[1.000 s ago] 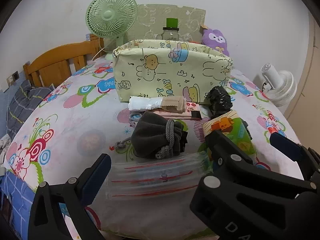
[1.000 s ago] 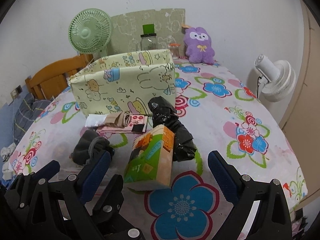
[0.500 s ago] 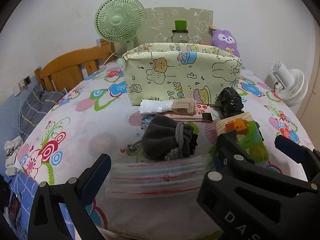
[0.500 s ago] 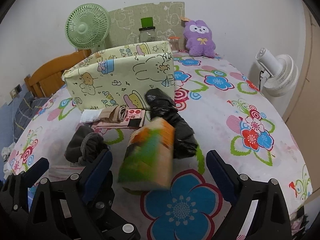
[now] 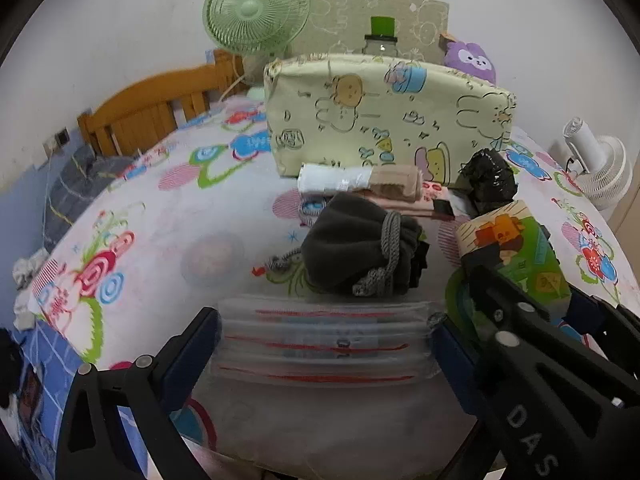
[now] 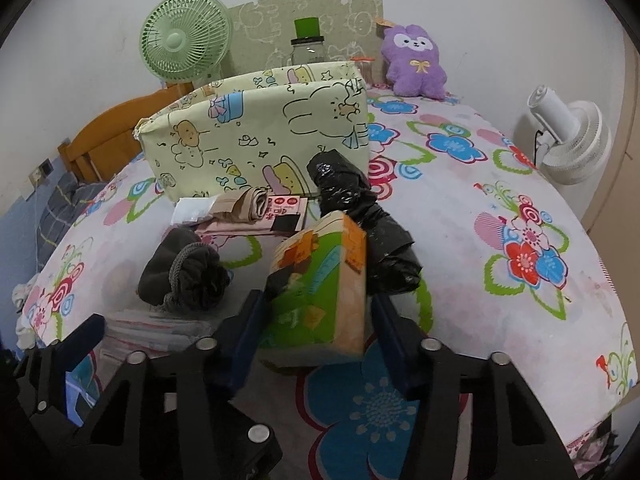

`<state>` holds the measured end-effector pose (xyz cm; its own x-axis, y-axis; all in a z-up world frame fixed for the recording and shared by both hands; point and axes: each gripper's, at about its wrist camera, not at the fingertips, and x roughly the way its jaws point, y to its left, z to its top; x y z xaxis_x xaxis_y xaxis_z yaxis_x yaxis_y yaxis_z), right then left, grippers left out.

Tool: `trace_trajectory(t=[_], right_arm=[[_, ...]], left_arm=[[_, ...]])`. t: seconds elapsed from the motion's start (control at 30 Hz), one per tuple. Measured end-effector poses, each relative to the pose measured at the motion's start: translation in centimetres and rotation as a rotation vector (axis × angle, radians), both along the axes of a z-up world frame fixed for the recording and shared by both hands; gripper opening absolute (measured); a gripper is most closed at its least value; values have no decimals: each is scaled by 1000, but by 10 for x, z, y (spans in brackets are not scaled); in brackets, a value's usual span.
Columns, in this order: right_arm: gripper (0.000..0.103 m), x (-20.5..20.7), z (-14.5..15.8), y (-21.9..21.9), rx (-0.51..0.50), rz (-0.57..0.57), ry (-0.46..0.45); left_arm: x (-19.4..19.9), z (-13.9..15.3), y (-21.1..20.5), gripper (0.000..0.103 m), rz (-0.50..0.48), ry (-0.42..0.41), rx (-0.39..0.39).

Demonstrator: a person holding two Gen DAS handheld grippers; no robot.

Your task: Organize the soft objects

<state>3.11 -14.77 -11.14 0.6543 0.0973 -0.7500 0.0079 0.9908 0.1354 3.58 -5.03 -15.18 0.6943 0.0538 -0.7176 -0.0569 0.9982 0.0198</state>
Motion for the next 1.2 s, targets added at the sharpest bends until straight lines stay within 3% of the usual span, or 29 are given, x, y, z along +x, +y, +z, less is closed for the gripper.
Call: trace_trajectory(t=[0.33,0.67,1.2], right_arm=[[41,-1,4,3,1,2,-17],[28,-4,14,7,3,4,-33],[26,-13,45,7,-10,-25,-83]], left_arm=[[0,2,2,94,-3,-6,-20],[-3,11,6,92,-5,-20,-23],[-10,39,9,92,-16,-68,-42]])
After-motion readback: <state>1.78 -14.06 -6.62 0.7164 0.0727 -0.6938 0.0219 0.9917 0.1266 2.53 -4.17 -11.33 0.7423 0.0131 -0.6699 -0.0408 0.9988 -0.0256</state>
